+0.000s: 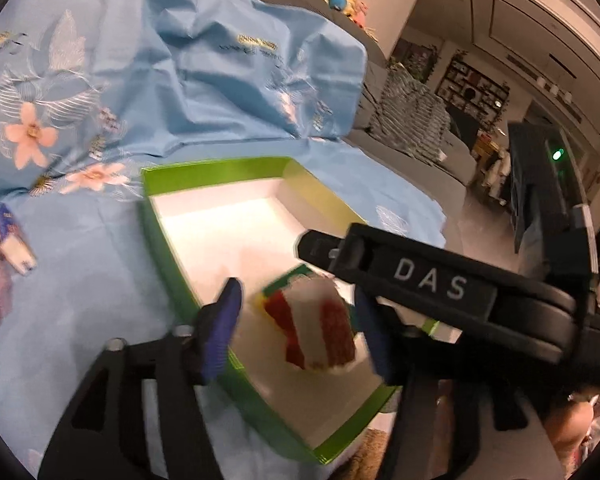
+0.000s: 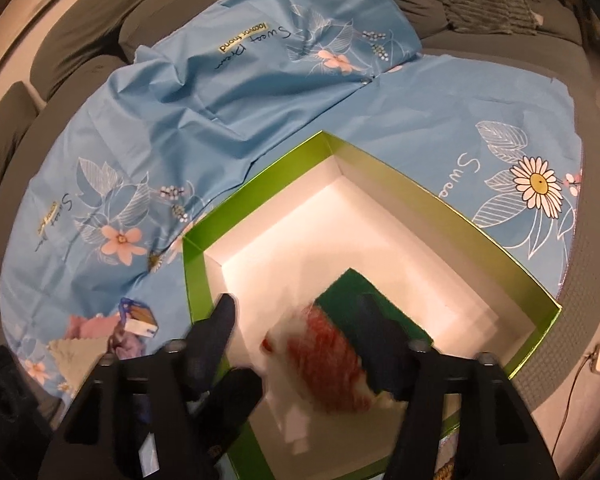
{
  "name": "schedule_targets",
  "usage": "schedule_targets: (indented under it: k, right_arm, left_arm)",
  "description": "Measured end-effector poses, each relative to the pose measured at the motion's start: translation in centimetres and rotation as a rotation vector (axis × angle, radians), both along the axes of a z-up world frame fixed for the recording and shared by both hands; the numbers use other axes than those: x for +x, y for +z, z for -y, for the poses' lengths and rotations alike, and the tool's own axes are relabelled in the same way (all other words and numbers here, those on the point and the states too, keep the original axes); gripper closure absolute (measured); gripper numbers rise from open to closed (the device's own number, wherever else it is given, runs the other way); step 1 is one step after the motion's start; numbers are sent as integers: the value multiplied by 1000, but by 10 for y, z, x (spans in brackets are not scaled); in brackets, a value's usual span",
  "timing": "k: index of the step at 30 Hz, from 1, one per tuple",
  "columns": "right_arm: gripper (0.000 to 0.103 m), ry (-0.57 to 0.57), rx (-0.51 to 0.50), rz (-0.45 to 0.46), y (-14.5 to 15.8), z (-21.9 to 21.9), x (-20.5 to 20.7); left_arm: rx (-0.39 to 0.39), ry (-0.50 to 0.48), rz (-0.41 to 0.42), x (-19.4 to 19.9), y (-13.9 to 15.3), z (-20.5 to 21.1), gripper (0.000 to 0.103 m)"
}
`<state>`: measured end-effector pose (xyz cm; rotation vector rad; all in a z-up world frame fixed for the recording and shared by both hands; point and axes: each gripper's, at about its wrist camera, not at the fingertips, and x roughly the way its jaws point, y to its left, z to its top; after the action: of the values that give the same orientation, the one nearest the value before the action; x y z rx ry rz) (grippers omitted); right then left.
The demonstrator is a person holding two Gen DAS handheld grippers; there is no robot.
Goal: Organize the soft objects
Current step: 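Carry the red-and-white cloth into the green box and release it, then grasp the gray cloth on the pile with the right gripper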
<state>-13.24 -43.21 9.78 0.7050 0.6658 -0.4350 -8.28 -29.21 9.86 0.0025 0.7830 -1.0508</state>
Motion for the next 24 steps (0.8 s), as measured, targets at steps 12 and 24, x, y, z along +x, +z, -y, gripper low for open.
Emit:
schedule_targets:
  k: [12, 24]
  right_arm:
    - [24, 80, -134, -19, 16, -43, 20]
    - [19, 246, -227, 9, 24, -121, 50]
  left_arm:
    - [-11, 249, 50, 12, 13, -107, 21]
    - [85, 634, 42, 36, -13, -258, 21]
